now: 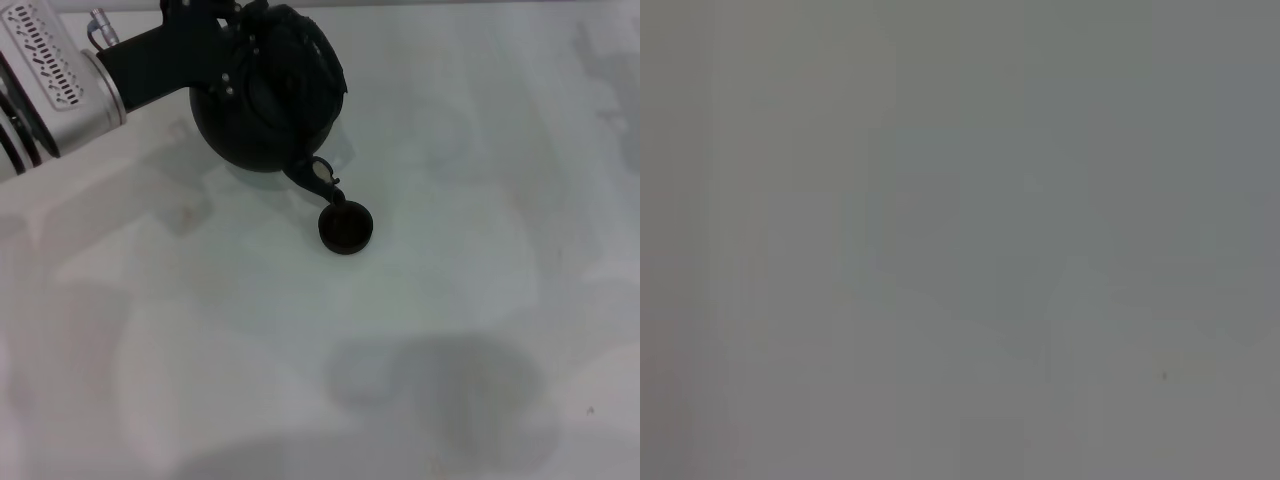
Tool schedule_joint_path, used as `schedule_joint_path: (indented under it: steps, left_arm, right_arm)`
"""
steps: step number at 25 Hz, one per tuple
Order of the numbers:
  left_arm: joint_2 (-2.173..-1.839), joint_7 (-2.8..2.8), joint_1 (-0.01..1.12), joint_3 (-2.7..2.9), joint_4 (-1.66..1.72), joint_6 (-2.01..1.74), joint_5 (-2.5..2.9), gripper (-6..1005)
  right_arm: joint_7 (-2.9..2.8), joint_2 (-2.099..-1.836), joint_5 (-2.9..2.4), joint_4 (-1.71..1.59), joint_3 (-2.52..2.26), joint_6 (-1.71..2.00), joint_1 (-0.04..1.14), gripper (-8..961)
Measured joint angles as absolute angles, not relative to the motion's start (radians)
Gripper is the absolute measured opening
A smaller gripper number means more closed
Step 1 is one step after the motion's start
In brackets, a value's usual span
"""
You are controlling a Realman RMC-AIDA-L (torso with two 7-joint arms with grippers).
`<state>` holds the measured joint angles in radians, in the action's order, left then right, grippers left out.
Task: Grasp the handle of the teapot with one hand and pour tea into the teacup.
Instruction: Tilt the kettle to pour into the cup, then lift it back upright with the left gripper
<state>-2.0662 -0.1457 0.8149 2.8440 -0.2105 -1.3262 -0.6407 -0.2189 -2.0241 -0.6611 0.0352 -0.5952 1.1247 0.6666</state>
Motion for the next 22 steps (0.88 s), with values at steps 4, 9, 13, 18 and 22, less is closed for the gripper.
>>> schedule_joint_path:
  steps: [4, 9, 13, 18, 22]
  left_arm:
    - [-2.066, -0.146, 0.815, 2.844, -0.214, -1.326, -0.639, 110]
    - [-2.066, -0.148, 0.819, 2.844, -0.226, -1.320, -0.613, 111]
    - [-2.066, -0.149, 0.825, 2.844, -0.227, -1.319, -0.607, 111]
    - [-2.066, -0.150, 0.832, 2.844, -0.237, -1.319, -0.603, 110]
    - [-2.065, -0.153, 0.839, 2.844, -0.241, -1.319, -0.591, 110]
  right_arm:
    - [-0.223, -2.025, -0.661, 0.035, -0.595, 1.125, 0.667, 827]
    - [-0.223, -2.025, -0.661, 0.035, -0.595, 1.126, 0.666, 827]
    - [-0.224, -2.025, -0.661, 0.035, -0.595, 1.126, 0.667, 827]
    - [-0.225, -2.027, -0.661, 0.035, -0.595, 1.127, 0.670, 828]
    - [-0.225, -2.027, -0.661, 0.035, -0.595, 1.127, 0.672, 828]
